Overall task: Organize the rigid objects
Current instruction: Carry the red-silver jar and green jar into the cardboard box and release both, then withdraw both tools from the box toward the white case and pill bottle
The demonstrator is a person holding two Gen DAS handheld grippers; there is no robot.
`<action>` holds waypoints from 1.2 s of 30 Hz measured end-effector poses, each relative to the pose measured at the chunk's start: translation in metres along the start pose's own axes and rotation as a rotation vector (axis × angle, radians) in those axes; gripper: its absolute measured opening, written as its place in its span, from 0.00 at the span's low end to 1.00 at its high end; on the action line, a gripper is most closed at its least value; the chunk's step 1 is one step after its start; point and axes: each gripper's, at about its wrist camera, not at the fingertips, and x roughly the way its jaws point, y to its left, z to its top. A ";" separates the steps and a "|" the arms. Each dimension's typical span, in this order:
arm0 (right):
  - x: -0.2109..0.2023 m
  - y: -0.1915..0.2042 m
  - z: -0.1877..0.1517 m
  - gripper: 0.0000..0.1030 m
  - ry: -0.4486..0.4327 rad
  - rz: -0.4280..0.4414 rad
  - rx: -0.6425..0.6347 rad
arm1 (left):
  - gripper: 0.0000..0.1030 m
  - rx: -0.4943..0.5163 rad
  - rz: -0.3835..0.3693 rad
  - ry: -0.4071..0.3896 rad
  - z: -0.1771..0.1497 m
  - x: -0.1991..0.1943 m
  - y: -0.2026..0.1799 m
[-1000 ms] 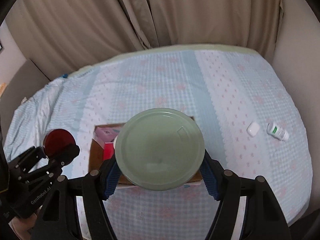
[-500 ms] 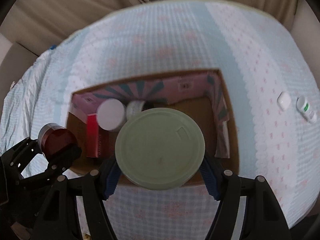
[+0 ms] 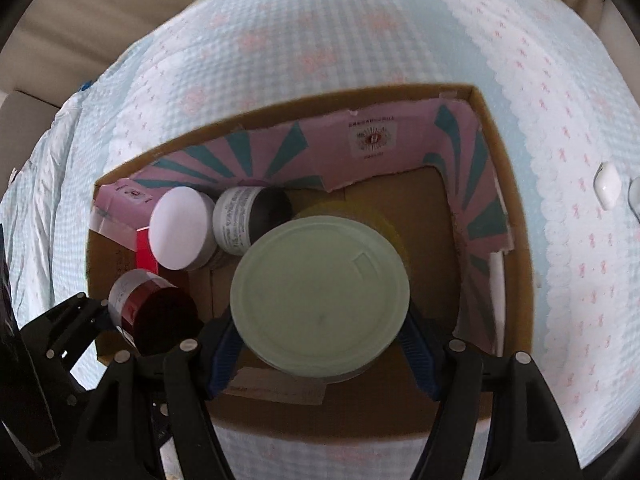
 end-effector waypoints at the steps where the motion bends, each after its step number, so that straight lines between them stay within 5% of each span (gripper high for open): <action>1: 0.004 -0.002 0.000 0.71 0.024 0.002 0.008 | 0.72 -0.010 -0.001 0.007 0.000 -0.001 0.001; 2: 0.005 -0.003 -0.001 0.88 0.031 0.006 0.017 | 0.96 -0.022 -0.006 0.014 -0.001 -0.002 0.002; 3: 0.004 -0.006 -0.002 0.95 0.019 0.009 0.029 | 1.00 -0.032 -0.016 0.000 -0.001 -0.004 0.003; 23: -0.048 -0.004 -0.021 1.00 -0.111 -0.012 0.022 | 1.00 -0.110 0.022 -0.106 -0.019 -0.051 0.012; 30: -0.105 0.021 -0.033 1.00 -0.198 -0.051 -0.078 | 1.00 -0.148 0.043 -0.207 -0.035 -0.115 0.014; 36: -0.189 0.044 -0.063 1.00 -0.337 -0.119 -0.171 | 1.00 -0.184 0.084 -0.340 -0.061 -0.207 0.009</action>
